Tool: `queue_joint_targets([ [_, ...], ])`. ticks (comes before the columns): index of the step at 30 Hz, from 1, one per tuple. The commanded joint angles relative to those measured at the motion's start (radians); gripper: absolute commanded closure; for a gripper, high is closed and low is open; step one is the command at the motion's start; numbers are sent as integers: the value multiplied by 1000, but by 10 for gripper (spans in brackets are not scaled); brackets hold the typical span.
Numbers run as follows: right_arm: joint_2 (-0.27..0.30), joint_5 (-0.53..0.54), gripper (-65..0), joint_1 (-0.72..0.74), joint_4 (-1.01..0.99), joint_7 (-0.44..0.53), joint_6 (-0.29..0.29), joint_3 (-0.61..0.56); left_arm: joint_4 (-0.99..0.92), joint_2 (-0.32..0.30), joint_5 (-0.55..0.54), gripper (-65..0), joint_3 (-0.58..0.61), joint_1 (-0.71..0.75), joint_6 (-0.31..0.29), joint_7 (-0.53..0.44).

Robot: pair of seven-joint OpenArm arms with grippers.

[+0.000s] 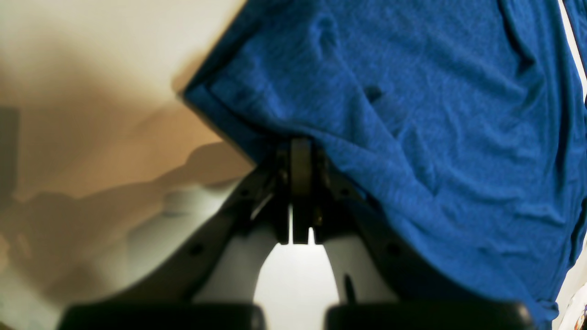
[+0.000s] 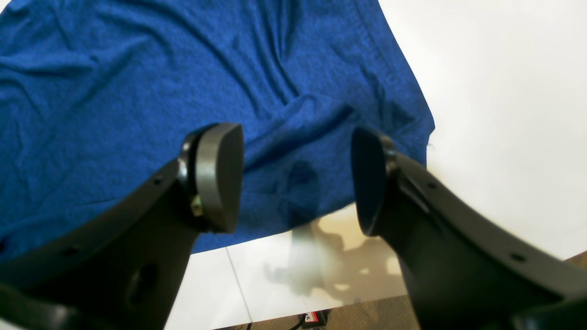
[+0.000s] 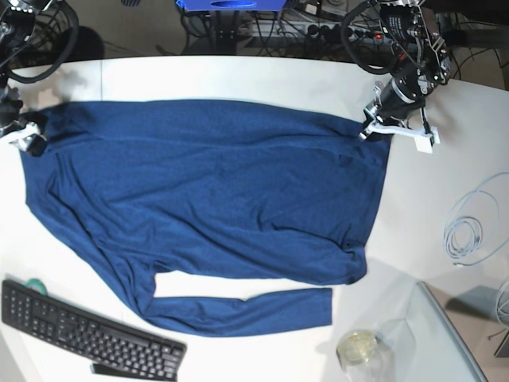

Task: Layout the t-shirt on the table in an organized manner, then fold the t-shirt properly
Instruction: 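Lower the left gripper onto the shirt's side edge and grasp it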

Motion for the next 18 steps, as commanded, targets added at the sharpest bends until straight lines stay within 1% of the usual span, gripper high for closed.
queue_joint_targets([
  [1,13,12,-348,6,16,18,9,5,3,-7,-13,0,0,-14,-6,-8],
  [12,13,12,-348,4,14,16,9,5,-31,-7,-13,0,0,-98,-2,-7],
  [18,13,12,-348,4,14,16,9,4,-118,-8,-12,0,0,-183,-2,-8],
])
